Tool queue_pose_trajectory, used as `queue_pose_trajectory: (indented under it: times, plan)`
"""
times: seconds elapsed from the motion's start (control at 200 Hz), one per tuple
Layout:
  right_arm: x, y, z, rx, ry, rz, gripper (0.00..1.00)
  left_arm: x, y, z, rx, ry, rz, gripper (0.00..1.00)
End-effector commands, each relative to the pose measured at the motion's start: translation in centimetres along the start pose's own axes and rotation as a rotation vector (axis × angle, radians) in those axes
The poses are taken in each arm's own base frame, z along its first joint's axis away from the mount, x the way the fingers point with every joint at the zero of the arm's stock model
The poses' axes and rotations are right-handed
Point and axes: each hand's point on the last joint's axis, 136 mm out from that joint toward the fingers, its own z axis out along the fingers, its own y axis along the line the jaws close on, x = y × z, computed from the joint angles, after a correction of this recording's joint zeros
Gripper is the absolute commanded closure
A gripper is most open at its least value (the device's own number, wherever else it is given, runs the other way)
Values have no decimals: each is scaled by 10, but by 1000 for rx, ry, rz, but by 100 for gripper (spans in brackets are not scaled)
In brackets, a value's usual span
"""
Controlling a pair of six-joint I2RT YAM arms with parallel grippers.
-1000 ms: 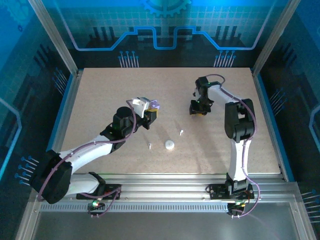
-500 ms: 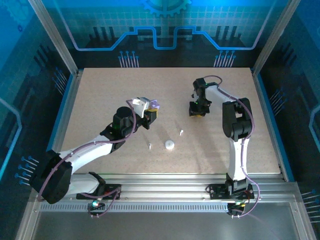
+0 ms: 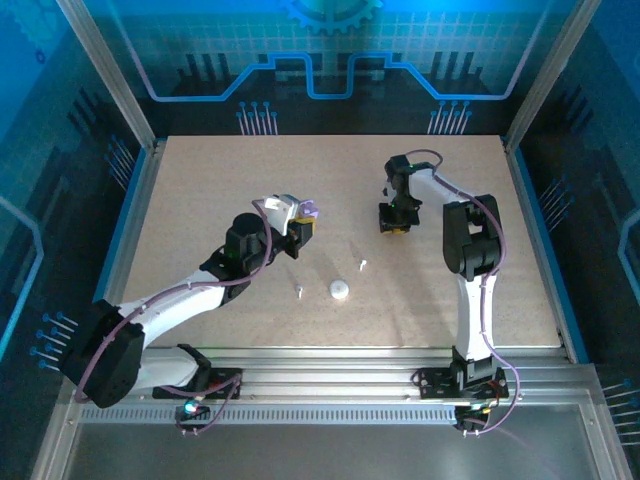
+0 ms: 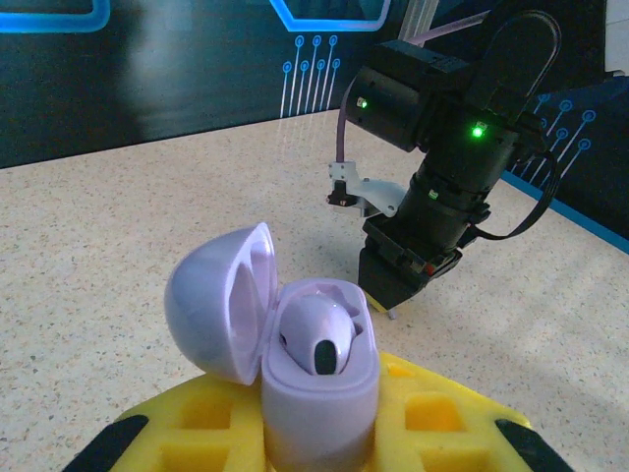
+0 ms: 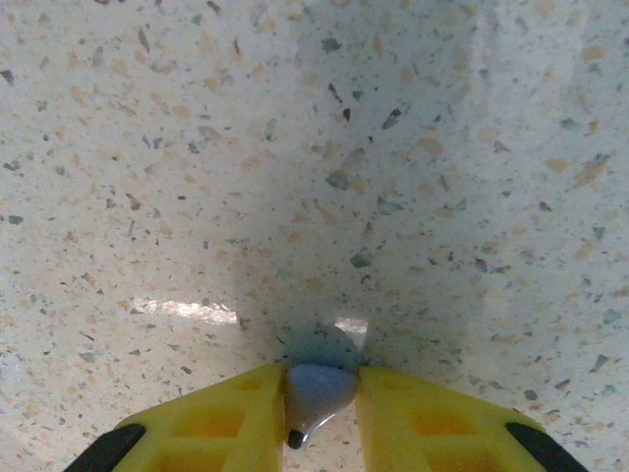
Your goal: Insert the wireless bluetooth earbuds into the charging case
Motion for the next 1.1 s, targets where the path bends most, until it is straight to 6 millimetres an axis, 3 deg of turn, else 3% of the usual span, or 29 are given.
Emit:
queue_pose_trajectory:
  times: [0.0, 0.4, 1.096]
  plan:
    - [0, 8, 14, -4, 10, -28, 76, -15, 0, 0, -2, -23, 23, 83]
    - [27, 14, -2, -74, -38, 8, 78, -16, -17, 16, 63, 20, 36, 84]
    - [68, 16, -56, -205, -249, 96, 80, 36, -59, 80, 205, 115, 46, 85]
